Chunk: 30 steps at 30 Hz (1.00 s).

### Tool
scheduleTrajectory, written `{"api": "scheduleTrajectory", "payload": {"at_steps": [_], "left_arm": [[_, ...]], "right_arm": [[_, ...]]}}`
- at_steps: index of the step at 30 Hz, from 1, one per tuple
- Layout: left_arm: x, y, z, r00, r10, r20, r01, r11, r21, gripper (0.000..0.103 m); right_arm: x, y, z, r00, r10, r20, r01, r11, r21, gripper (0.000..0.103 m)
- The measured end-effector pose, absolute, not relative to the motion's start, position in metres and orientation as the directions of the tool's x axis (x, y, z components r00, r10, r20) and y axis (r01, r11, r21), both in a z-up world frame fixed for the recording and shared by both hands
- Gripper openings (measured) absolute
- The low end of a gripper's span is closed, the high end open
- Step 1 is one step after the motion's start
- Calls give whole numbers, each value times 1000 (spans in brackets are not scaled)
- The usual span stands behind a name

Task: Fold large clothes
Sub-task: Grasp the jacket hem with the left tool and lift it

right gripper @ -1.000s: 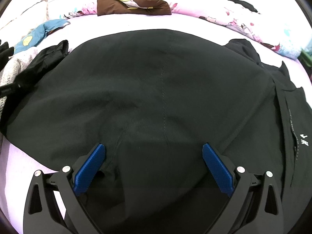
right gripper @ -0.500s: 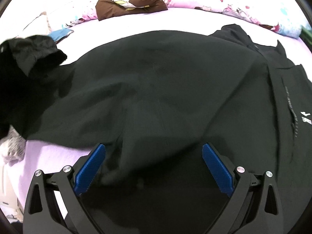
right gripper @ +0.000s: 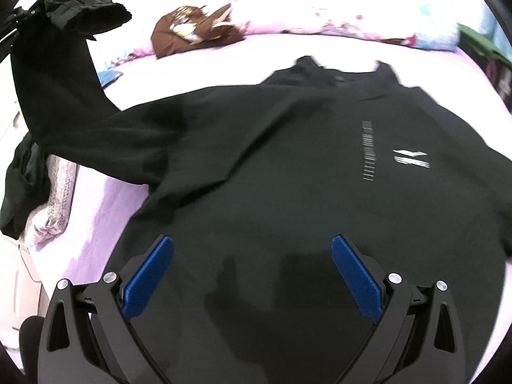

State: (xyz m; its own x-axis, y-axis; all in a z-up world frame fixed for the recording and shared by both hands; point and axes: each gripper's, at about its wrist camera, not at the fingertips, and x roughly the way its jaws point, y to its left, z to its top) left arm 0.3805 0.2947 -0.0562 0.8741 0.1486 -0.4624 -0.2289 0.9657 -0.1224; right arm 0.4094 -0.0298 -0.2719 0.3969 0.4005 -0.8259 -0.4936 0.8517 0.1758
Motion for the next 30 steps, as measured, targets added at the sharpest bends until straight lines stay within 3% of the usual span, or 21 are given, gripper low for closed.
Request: {"api": "scheduleTrajectory", "payload": {"at_steps": [8,17,22,28,30], "left_arm": [[406,189,-39,871,49,-489,-100,992,-78,1],[447,69,-58,845,-64,-532,47,998,-45,1],[468,19,-84,810,-120,-574,116,992,-45,1],[485,-16,-118,749,-165,-642,180,983,-42,1],[487,-19,-124,736,-181,-652,187,980,-60,1]], "right_arm": [[407,-123,-257,449,364,-816,-405,897,177,98],[429,-217,-267,494,377,-783,-251,924,287,98],[441,-220,-247,594,338,-730,-295,936,193,98],[450,-190,-195,735,369,-569,-430,902,29,98],[458,-174,-195,736,376,-563,-480,876,-43,98]]}}
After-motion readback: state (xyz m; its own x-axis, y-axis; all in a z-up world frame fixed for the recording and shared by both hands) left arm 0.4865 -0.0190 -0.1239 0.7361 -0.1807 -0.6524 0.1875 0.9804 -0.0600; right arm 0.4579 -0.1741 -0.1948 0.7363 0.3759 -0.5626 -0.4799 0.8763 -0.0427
